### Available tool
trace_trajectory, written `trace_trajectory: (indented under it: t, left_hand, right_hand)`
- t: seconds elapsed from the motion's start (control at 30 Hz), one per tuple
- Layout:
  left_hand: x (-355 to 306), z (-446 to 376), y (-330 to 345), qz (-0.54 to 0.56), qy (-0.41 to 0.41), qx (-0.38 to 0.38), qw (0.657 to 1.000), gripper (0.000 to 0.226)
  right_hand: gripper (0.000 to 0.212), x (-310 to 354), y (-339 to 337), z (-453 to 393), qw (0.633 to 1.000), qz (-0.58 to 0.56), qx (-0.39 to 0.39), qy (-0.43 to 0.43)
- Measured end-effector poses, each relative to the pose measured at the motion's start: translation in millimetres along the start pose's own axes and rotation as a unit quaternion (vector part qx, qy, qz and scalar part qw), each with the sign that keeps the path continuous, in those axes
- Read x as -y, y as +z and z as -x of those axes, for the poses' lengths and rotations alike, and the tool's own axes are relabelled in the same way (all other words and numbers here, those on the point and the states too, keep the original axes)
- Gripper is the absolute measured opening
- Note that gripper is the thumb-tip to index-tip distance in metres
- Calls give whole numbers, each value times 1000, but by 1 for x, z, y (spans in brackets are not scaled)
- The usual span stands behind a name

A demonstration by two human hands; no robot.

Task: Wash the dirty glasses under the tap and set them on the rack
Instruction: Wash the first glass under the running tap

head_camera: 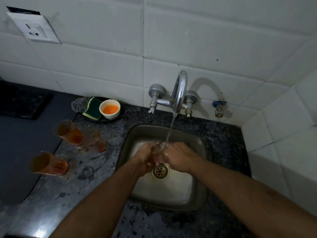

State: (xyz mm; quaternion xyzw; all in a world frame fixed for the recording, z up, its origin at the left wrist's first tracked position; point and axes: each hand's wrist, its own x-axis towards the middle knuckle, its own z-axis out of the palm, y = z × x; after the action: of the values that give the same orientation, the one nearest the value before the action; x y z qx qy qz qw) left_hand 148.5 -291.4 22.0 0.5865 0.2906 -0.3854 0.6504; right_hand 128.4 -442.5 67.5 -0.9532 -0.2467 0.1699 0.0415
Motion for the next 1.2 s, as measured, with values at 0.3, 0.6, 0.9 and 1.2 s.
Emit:
trace_trajectory:
  t: [0.3,0.6,0.9,1.2]
  left_hand:
    - [-9,-3,8,113,98,-33,988,33]
    - [-13,-6,1,74,58,-9,996,33]
    - [-3,1,2,34,-26,18,999,36]
    - [-22,-5,-12,-150,-85,145,974,50]
  right_hand:
    - [5,6,-9,-10,978,-201,-11,62]
    - [16,16,-13,-10,952,-266,-3,149]
    - [20,4,-22,1,998,57,33,-22]
    - [15,-8,-50,-4,978,173,37,-108]
